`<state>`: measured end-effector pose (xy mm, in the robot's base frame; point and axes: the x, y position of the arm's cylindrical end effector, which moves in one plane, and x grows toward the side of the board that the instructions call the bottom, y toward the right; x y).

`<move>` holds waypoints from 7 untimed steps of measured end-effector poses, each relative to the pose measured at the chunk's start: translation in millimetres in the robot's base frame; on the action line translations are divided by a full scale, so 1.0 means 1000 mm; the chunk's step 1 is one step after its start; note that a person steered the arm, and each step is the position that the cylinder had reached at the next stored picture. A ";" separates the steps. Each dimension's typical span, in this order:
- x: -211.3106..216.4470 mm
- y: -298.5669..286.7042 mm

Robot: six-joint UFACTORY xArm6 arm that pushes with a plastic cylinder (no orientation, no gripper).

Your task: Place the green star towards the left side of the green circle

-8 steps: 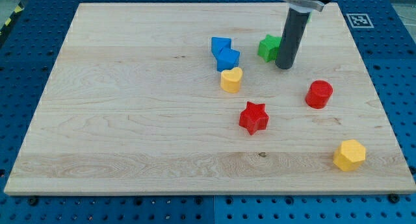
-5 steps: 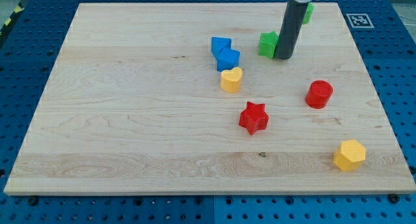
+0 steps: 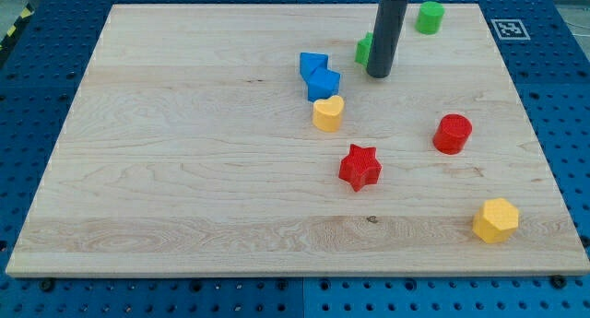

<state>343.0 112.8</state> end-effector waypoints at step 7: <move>-0.042 0.000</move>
<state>300.7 112.8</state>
